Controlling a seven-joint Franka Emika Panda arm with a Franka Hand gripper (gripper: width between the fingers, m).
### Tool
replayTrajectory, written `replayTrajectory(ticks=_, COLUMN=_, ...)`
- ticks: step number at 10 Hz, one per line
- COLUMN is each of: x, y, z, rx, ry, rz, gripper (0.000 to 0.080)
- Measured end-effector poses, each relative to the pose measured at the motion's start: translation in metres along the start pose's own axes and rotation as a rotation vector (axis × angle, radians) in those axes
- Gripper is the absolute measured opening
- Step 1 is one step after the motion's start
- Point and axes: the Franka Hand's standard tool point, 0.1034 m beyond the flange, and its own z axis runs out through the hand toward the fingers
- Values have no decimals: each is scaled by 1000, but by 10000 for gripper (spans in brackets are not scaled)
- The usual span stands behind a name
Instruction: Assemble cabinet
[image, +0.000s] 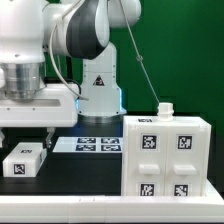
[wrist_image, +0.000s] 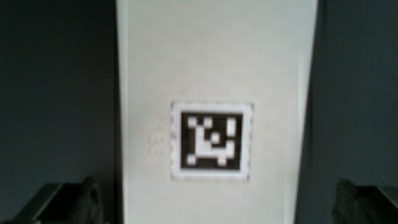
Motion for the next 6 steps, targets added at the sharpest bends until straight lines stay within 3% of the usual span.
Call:
replayTrajectory(ticks=3, x=-8, y=-1, z=17, rx=-1, ry=-21, rz=9, gripper=649)
replayTrajectory(ticks=6, x=-10, y=-1, z=22, rx=-2, ry=-29, rz=8, gripper=649)
